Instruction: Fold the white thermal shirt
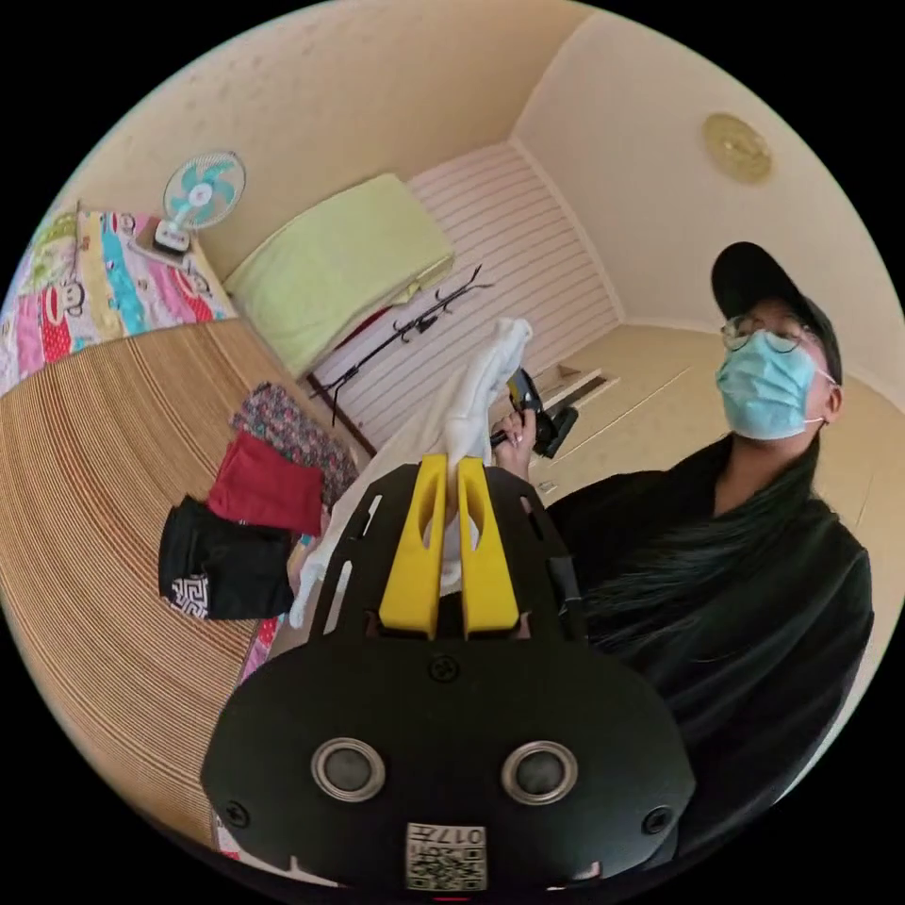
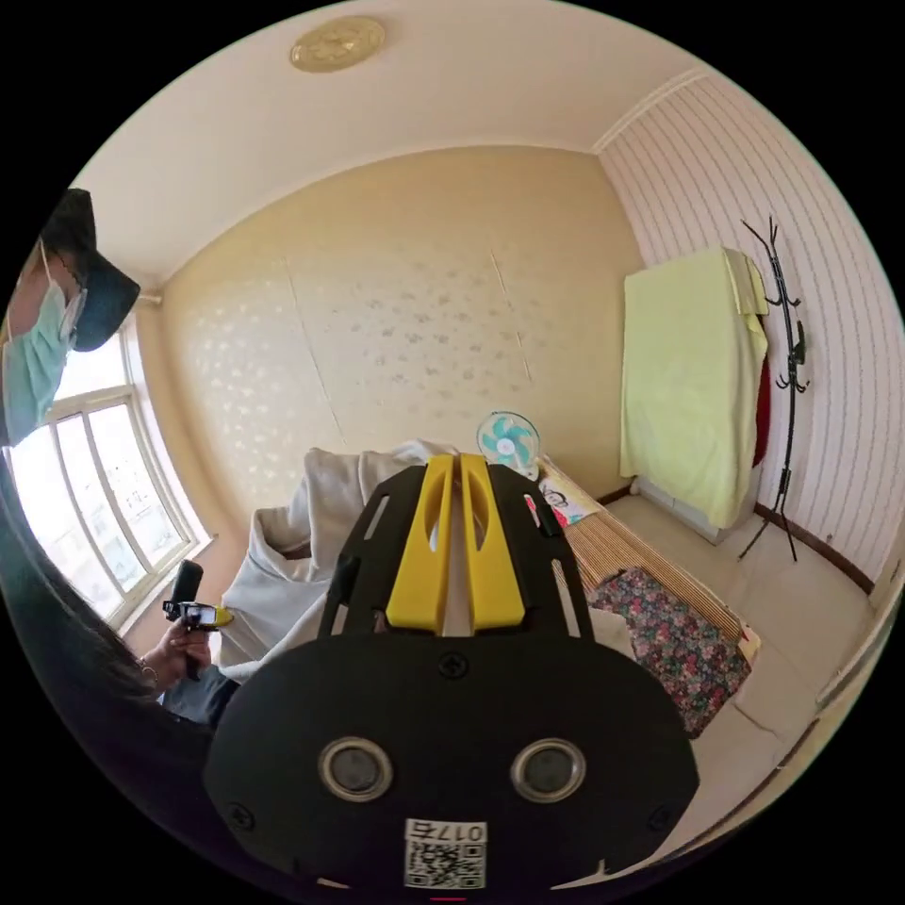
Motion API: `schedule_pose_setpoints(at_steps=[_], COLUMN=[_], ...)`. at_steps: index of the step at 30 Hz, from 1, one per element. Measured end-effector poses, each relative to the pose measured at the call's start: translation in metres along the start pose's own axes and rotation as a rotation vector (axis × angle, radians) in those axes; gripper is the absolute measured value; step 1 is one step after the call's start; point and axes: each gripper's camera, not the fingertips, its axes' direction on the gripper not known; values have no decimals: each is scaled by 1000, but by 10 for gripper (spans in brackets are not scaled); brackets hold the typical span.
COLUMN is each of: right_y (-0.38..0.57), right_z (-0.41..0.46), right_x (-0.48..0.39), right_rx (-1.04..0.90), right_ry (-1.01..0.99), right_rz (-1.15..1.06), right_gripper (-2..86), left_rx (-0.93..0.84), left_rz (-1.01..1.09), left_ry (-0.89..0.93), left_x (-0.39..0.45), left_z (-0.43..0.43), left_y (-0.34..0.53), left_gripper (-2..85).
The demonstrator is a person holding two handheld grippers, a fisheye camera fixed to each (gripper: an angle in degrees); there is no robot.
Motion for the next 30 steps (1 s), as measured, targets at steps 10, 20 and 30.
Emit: schedule_pose_setpoints(at_steps=[10, 20, 30], right_y=[-28, -14, -34], right_z=[43, 88, 97], right_x=[-66, -94, -104], right_rx=[-129, -178, -80], right_ry=[-407, -606, -668], right_rz=[-60, -59, -131], right_gripper=[12, 14, 16], left_rx=[368, 448, 286], left_rz=[322, 409, 411], left_ry=[-326, -479, -539], left_x=[160, 238, 299], left_z=[-165, -222, -223], left_y=[-22, -4, -2], left_gripper=[-5, -6, -5])
